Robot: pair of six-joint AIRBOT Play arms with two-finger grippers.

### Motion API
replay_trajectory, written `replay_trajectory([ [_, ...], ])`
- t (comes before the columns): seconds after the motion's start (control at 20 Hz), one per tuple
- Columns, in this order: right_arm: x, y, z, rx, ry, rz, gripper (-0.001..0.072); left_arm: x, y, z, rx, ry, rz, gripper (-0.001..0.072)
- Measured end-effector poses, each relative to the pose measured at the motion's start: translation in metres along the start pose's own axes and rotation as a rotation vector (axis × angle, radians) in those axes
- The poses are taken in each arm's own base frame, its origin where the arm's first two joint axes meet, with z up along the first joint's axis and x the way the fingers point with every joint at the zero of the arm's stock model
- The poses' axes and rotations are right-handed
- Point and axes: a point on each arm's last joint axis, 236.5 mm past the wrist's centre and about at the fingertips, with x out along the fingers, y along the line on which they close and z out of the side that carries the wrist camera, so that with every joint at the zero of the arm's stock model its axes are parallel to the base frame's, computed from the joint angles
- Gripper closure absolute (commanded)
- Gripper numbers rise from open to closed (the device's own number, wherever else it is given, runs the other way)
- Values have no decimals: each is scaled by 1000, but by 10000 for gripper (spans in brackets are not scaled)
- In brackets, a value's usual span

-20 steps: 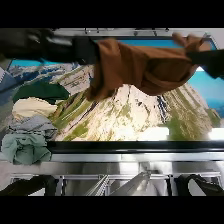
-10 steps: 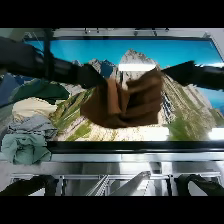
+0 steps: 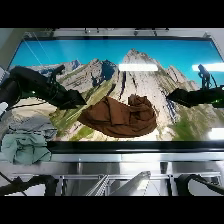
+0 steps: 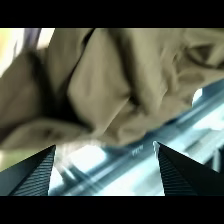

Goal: Fold the shirts.

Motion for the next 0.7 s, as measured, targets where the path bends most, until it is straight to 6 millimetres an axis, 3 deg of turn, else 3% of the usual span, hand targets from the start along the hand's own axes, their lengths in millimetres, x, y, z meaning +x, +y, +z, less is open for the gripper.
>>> replay_trajectory([
  [0.15,13,-33,-19,90,62,-35,73,25,26,-16,-119,18,-16,-9],
  [0.3,37,-46,-47,164,168,-20,74,46,49,-20,-194,24,-8,-9],
  [0.45,60,-36,-70,216,269,40,73,63,64,-13,-232,37,-6,-7],
  [0.65,78,-16,-90,203,353,89,74,80,56,6,-211,46,-49,14],
  [0.7,80,-13,-93,198,365,95,75,83,53,10,-192,47,-54,173],
])
